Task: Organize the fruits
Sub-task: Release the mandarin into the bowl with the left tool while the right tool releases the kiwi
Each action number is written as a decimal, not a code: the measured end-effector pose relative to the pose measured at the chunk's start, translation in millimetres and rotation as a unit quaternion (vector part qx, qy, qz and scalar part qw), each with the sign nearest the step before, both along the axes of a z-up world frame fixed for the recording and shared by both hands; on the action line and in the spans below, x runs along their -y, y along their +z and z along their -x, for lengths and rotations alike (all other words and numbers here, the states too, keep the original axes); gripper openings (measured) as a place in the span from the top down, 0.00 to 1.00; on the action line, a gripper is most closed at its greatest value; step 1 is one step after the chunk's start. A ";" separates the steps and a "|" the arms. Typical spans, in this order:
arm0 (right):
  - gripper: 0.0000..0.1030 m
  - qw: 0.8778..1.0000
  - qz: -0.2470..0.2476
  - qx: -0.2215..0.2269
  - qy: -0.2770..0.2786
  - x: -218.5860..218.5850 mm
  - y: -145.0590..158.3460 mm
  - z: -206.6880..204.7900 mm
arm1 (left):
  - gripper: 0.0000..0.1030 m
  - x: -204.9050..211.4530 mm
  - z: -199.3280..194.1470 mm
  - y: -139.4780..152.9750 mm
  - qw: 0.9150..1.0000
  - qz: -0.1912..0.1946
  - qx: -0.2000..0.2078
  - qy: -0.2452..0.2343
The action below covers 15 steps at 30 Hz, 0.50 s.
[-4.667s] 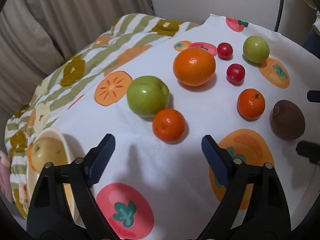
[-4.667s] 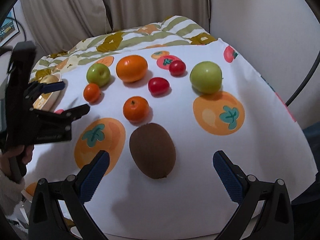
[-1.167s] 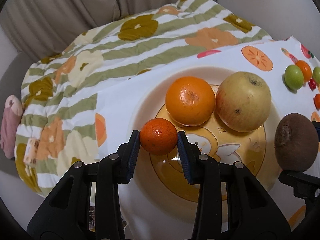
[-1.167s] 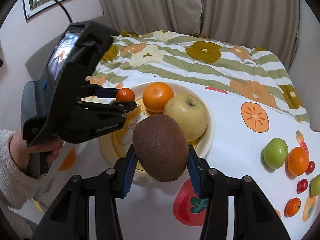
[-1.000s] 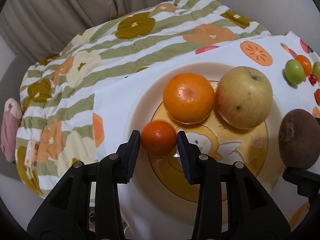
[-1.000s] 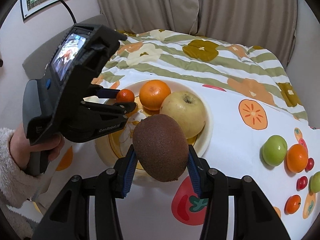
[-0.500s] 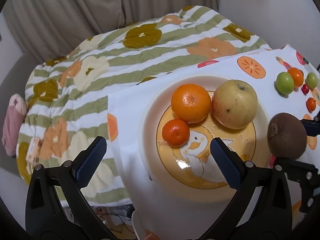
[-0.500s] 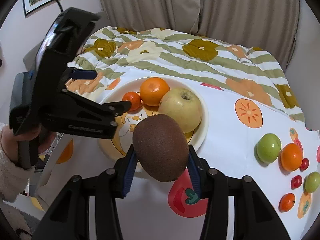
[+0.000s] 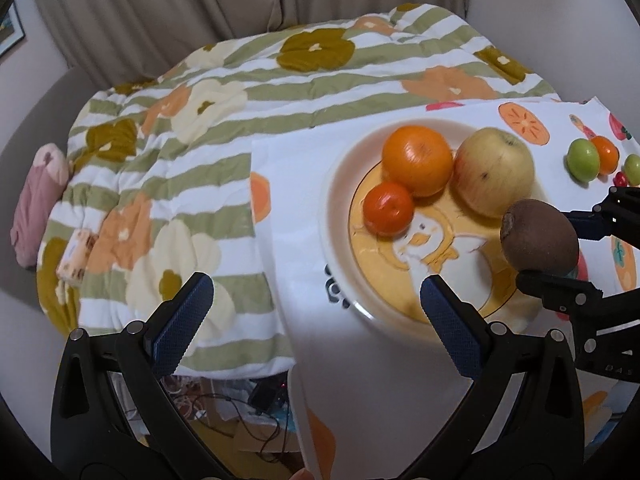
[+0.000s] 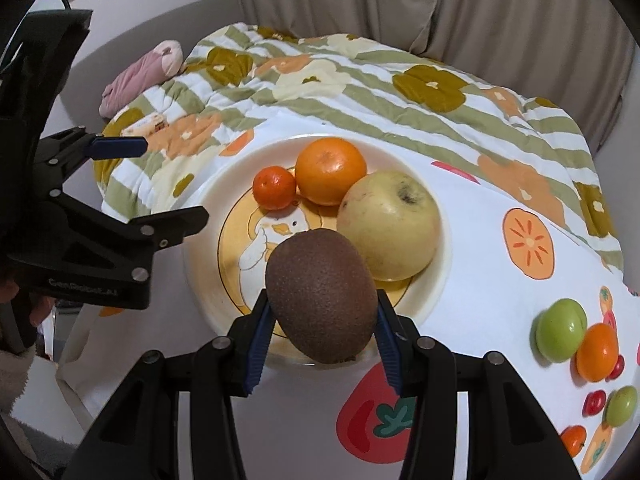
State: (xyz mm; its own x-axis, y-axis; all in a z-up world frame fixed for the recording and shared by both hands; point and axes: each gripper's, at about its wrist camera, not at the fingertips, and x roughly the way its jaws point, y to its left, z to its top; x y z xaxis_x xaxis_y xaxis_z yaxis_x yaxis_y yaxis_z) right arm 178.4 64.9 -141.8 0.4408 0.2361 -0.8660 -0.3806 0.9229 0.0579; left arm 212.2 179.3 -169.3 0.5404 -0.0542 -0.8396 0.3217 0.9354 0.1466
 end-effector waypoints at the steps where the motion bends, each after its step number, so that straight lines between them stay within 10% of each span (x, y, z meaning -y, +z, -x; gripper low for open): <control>1: 0.57 1.000 0.003 -0.002 0.003 -1.1 -2.4 -1.0 | 0.00 -1.7 0.1 -2.0 1.000 -0.001 -0.001 0.002; 10: 0.55 1.000 0.013 -0.028 -0.007 -3.8 -17.5 -7.0 | 0.00 -8.2 -4.5 -11.4 1.000 0.000 -0.008 0.009; 15: 0.05 1.000 0.002 0.001 -0.019 0.3 -10.3 -5.5 | 0.00 -10.6 -5.3 -10.4 1.000 0.006 -0.007 0.010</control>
State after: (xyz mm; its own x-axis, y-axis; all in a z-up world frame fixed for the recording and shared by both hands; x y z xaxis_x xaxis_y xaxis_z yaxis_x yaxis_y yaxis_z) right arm 183.9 64.6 -152.1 0.4510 0.2155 -0.8661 -0.3448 0.9372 0.0536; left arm 217.4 189.9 -179.6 0.5301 -0.0535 -0.8463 0.3047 0.9434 0.1312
